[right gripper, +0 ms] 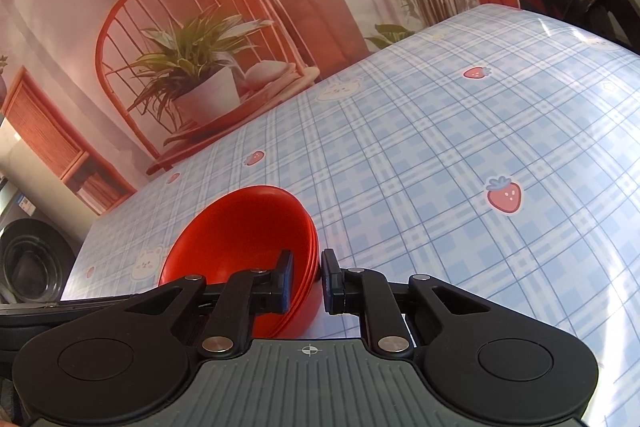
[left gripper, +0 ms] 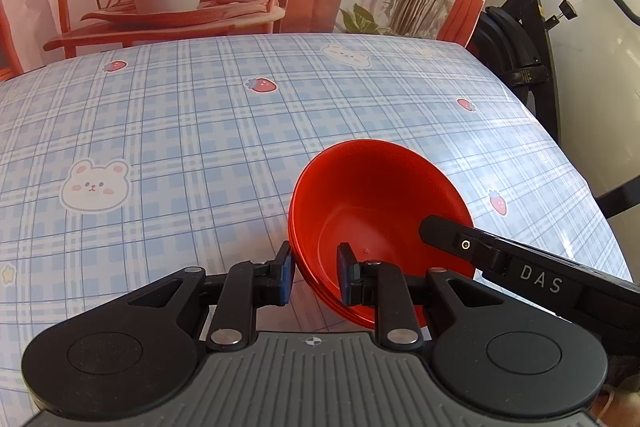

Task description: Organize plates and bowls

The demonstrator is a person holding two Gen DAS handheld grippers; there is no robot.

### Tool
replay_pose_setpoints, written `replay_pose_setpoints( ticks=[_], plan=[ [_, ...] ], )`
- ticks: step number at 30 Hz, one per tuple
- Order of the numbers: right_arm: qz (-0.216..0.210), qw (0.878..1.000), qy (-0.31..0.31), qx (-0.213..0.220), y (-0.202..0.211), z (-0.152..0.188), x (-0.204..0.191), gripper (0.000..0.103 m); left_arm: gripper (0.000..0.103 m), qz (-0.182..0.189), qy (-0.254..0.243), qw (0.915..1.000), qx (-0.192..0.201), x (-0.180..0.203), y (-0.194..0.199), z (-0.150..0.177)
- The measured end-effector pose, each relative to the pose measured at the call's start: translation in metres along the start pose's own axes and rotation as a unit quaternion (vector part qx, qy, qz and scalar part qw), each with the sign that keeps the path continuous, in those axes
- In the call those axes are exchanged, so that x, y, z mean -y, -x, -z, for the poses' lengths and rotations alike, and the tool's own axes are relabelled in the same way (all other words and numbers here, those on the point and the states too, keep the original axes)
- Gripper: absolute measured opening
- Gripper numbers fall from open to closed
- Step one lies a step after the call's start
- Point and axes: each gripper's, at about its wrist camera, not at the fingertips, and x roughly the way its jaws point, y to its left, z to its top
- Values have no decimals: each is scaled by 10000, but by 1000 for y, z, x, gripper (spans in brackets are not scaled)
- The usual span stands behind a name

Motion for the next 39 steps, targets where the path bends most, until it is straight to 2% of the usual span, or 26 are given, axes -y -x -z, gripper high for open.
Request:
replay_pose_setpoints(
  ticks=[11,16,24,30,39],
  plan=[
    [158,9999,18,19,5,0,0,14,24,65,49,10000,49,6,3,4],
    [246,9995,102,161,19,-1,-7,14,24,218,123,9996,149,7,19,8],
    [160,9992,288,228,44,4,-30,13,22,223,296,9982,471,-3,54,15],
    [150,9992,295,226,60,16,-46,12,15,259,530,9967,554,-16,73,25],
    [45,9985,511,203,77,29,-86,12,13,159,814,9937,751,-40,108,38]
  ],
)
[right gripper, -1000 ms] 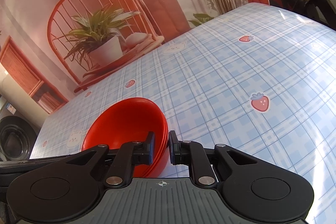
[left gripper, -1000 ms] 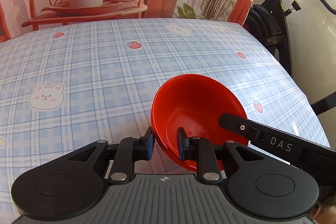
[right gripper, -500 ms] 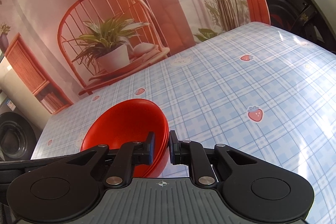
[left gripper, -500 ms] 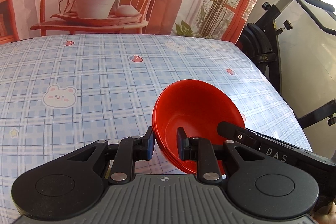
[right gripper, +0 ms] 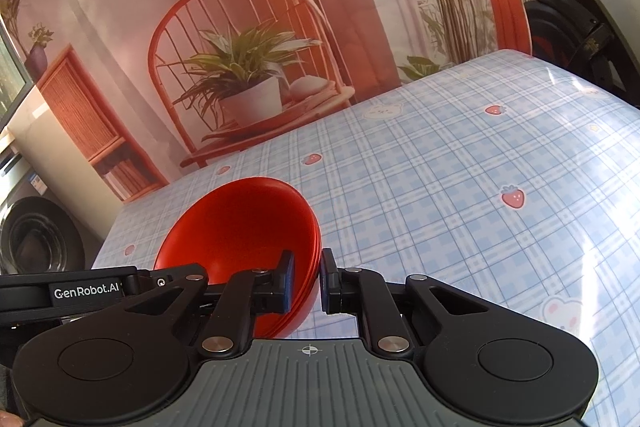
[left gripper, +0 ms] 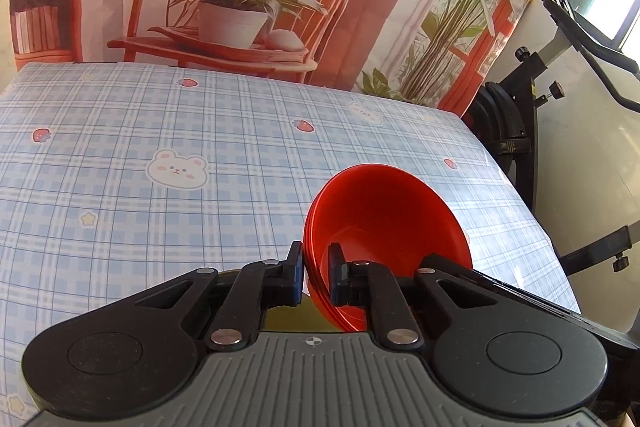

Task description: Organize plates and bowls

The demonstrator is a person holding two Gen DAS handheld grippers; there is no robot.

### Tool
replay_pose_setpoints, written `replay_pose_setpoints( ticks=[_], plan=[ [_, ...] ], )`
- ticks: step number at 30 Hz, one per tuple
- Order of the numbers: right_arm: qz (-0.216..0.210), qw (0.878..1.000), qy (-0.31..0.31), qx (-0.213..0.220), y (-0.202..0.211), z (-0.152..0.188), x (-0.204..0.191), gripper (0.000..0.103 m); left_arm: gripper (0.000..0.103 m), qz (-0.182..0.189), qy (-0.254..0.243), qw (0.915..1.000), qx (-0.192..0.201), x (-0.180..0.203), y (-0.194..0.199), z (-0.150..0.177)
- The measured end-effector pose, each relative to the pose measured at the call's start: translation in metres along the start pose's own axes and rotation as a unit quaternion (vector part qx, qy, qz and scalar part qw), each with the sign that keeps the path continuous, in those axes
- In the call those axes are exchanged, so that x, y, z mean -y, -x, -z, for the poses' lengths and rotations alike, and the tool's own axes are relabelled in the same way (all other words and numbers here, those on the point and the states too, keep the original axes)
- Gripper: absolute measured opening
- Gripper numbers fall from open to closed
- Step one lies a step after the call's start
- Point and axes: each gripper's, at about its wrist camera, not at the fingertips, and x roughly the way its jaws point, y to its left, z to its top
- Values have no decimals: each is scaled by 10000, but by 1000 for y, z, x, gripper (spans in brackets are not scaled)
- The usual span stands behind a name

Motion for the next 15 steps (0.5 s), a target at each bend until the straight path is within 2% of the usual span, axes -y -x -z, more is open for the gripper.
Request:
replay_pose_setpoints(
  ticks=[6,15],
  plan=[
    [-97,9998,166,-60,9,10,-25,12,13,-58,82,9999,23,-18,20,8],
    [-297,9980,155,-531,3,34,-50,12,13,-279,198,9994,-72,-48,37,18]
  ],
)
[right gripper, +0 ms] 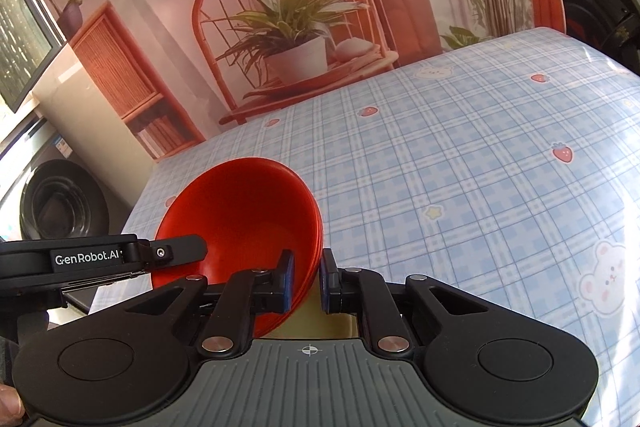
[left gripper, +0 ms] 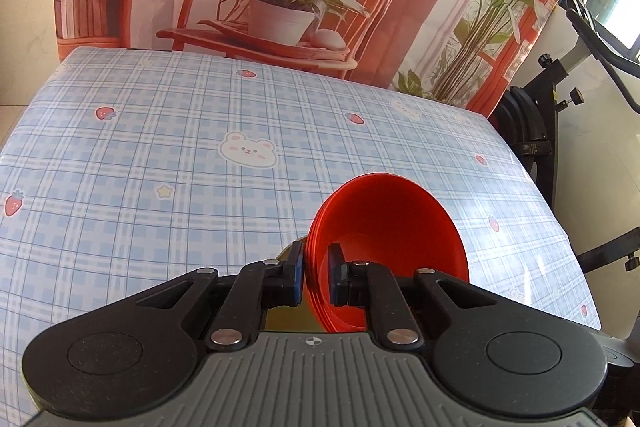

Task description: Organize plates and bowls

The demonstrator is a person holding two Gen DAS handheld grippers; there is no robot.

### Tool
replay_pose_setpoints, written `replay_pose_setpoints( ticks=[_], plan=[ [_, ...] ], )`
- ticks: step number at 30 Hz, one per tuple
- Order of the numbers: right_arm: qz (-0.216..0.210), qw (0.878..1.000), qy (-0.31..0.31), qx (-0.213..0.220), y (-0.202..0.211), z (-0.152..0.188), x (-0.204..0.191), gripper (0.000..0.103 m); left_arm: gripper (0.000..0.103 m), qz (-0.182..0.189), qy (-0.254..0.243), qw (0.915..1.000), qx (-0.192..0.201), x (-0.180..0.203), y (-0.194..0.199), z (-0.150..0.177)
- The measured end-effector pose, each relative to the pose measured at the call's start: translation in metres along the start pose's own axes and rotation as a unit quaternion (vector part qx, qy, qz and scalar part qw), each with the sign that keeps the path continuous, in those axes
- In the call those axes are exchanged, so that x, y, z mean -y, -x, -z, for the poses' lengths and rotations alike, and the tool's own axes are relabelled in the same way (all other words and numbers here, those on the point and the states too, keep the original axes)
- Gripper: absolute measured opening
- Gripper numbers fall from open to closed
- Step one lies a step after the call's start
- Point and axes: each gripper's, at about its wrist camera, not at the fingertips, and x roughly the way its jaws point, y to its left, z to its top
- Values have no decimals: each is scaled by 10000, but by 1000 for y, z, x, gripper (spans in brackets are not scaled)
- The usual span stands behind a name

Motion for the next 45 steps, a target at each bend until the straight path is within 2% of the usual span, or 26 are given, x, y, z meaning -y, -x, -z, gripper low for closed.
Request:
replay_pose_setpoints(
  ticks=[14,28,45],
  plan=[
    [109,9991,55,-403,-18,15,-6,11,13,-112,193,9992,-335,-17,-12,17],
    [123,9992,97,-363,-28,11,-2,11,13,-145,255,9991,-299,-18,-23,11],
    [168,9995,105,-265,-30,6,4,9,13,-271,-107,9994,-206,-10,-30,7]
  ],
)
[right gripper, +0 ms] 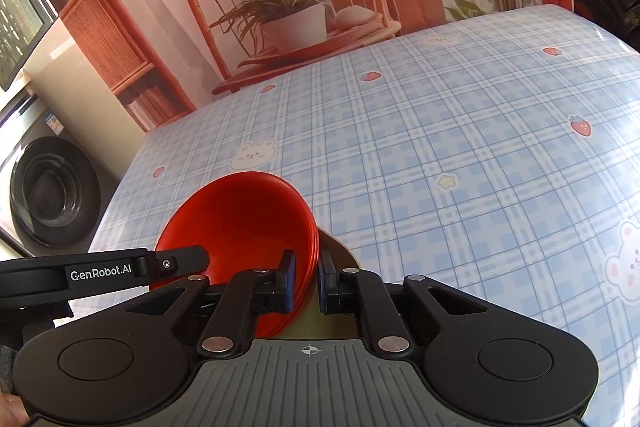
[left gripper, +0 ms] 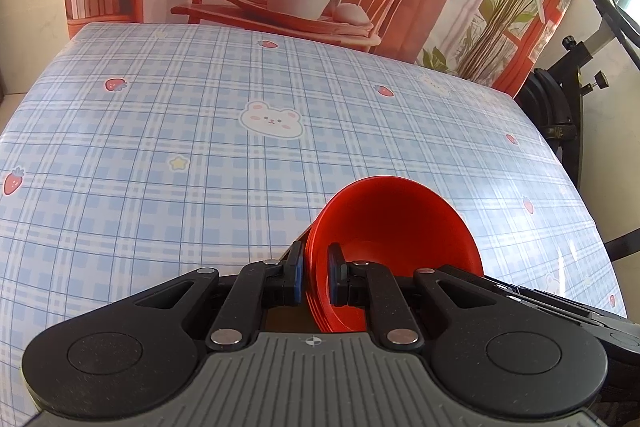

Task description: Organize plates and bowls

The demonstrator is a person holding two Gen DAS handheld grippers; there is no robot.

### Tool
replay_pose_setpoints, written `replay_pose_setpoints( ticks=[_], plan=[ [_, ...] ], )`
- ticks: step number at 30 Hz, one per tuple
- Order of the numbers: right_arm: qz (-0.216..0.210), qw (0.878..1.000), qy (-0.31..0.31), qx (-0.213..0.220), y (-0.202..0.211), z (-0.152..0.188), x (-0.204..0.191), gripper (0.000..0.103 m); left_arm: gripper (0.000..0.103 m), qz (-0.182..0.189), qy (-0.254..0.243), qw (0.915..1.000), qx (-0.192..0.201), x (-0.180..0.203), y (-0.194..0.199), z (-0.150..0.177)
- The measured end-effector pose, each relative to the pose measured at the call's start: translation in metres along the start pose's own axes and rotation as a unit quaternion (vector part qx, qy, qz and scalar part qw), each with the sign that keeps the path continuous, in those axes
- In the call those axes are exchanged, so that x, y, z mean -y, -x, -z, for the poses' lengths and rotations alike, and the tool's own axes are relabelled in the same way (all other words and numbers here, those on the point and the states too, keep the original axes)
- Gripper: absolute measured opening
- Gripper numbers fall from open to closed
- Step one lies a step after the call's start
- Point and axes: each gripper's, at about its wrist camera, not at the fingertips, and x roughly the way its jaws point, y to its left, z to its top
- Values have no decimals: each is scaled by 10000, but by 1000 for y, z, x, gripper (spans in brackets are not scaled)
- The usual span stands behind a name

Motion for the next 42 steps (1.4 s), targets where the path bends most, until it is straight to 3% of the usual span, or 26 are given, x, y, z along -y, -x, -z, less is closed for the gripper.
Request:
replay_pose_setpoints(
  ticks=[7,9,16,19,25,28,30,32,34,37,42],
  plan=[
    [39,9999,73,57,11,0,-4,18,19,-1,-137,9999,48,0,8,2],
    [74,9998,155,141,20,-1,-7,20,36,18,-151,9998,119,1,14,1],
    [139,9967,257,758,67,-17,-4,26,53,-124,-77,9991,410,7,43,-3],
    [339,9932,422,1033,92,-23,-1,34,55,-263,-214,9970,696,18,63,-4],
    [585,9839,763,1504,146,-30,2,60,70,-281,-343,9920,1186,39,107,-2],
    [540,9815,744,1680,170,-31,5,75,77,-401,-670,9864,1445,56,131,3],
    [520,9795,726,1803,187,-29,6,84,87,-516,-770,9822,1632,64,148,6],
    [494,9773,729,1925,207,-26,7,98,89,-673,-833,9761,1892,72,170,11],
    [444,9760,749,1995,223,-23,6,103,89,-811,-947,9713,2025,79,187,14],
    [472,9735,756,2107,246,-17,1,103,89,-950,-1202,9612,2293,92,218,23],
    [318,9669,1029,2315,283,-2,-14,103,92,-1176,-1215,9470,2730,106,262,41]
  ],
)
